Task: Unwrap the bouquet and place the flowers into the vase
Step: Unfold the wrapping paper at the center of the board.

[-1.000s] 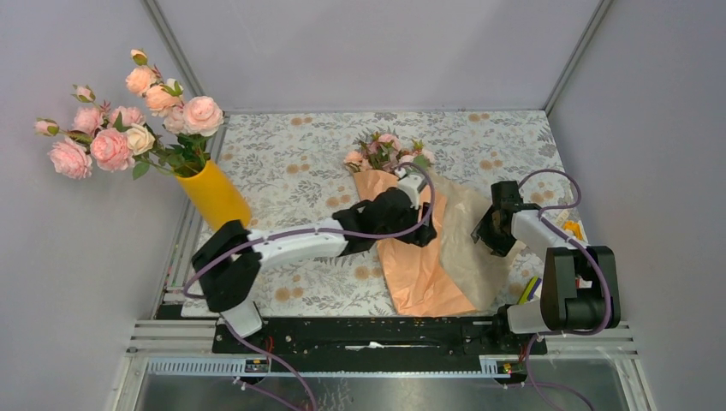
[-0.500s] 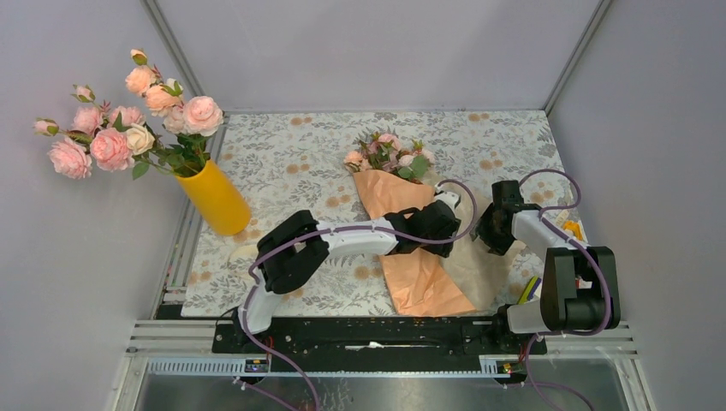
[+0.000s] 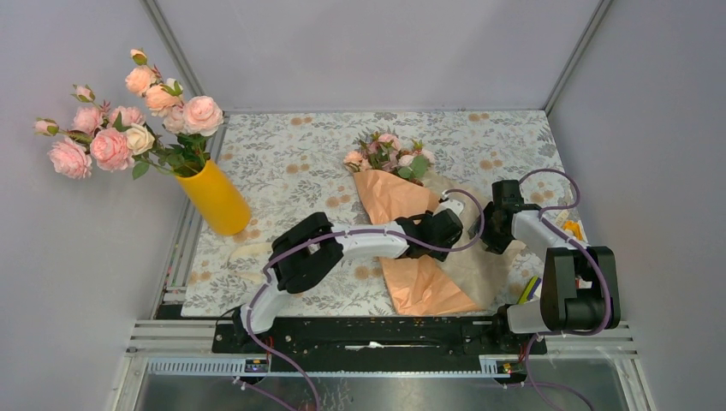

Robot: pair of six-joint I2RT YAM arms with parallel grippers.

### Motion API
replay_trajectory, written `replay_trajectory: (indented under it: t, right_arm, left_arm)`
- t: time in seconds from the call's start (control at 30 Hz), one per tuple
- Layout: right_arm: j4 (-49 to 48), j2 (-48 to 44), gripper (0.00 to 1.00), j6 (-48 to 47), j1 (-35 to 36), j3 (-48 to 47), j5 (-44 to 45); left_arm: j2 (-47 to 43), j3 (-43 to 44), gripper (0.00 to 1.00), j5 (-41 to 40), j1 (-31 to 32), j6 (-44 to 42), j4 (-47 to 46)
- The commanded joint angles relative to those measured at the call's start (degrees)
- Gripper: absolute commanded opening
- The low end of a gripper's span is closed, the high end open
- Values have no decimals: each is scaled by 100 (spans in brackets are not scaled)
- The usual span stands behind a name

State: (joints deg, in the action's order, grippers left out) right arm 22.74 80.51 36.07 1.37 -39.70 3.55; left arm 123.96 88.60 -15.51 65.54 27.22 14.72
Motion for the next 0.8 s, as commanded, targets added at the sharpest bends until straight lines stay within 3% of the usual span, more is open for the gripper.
replay_trajectory:
  t: [0.0,0.1,0.4,0.77]
  right_arm:
    - [-109,75,61,96,-14,97,-154]
    - [-112,88,61,83,-14,103,-161]
    - [-149,139,61,94,-20,117,-189]
    - [-152,186,61,101,-21,87,-140]
  left_arm:
    - [134,215,47,-482,47,-177,91]
    - [51,87,29,-598,47,-204,11]
    - [-433,-191,0,-568,47,-11,-227]
    - [-1873,-1145,0,-800,-147,346,-560]
